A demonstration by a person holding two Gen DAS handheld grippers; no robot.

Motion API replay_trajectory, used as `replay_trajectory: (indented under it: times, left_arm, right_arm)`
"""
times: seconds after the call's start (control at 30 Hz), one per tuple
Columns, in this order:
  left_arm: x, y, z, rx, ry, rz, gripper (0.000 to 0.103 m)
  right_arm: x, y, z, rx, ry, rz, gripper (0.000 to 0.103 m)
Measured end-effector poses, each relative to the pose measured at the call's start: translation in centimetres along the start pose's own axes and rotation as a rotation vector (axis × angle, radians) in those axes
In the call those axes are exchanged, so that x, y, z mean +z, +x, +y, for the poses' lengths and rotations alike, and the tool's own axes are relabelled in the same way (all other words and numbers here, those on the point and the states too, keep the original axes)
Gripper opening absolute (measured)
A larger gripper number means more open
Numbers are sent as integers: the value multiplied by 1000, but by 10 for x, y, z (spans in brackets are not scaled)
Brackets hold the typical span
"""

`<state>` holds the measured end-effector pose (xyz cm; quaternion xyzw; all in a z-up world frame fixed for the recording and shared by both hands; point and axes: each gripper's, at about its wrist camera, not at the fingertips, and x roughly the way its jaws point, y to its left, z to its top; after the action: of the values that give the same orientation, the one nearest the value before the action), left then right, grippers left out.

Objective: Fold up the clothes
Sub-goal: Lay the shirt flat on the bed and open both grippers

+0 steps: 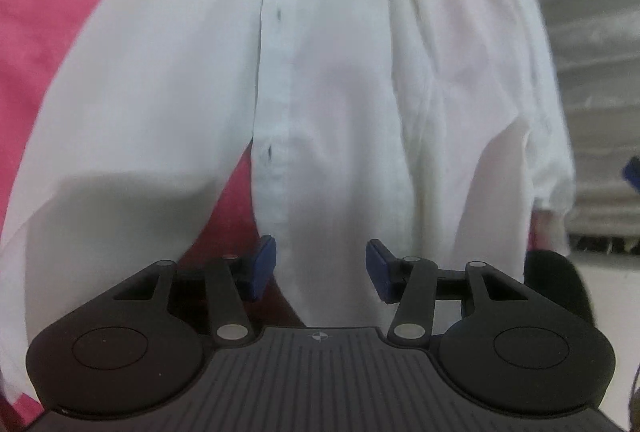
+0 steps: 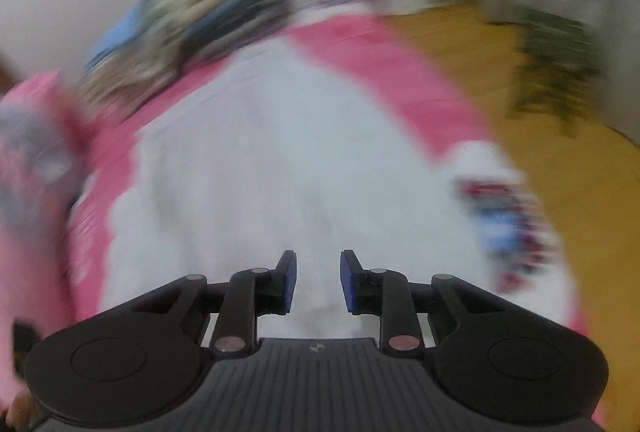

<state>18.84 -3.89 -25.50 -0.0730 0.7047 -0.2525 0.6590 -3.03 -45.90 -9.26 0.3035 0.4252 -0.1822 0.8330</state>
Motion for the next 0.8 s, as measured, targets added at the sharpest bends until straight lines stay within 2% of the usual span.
replay_trajectory:
  times: [0.1,0.2,0.27,0.37,0.43,0.5,0.63,0.7,0.8]
  left_arm:
    - [9,14,-9,71,7,36,50]
    - [14,28,-20,157,0,24,45]
    - [16,33,-30,229,-7,5,39]
    - [19,30,-46,311,-81,-24,26]
    - [21,25,-58,357,-142,-45,5]
    - [24,15,-71,403,-181,-72,4]
    - [25,-8,-84,402,-254,-123,1]
    - [24,-16,-86,397,-244,-149,1]
    - [11,-20,-89,370,-193,-201,1]
  right_arm:
    - [8,-1,-39,-26,89,-29,31]
    - [4,17,-63,-43,68,-18,33]
    - [0,39,-82,-58,28,19,33]
    - [4,69,-98,-1,26,75,35]
    - [22,82,-101,58,18,125,34]
    - [41,75,-99,111,5,168,34]
    - [60,29,-90,174,-49,200,34]
    - [60,15,-80,192,-84,202,34]
    - [57,23,-54,284,-125,193,34]
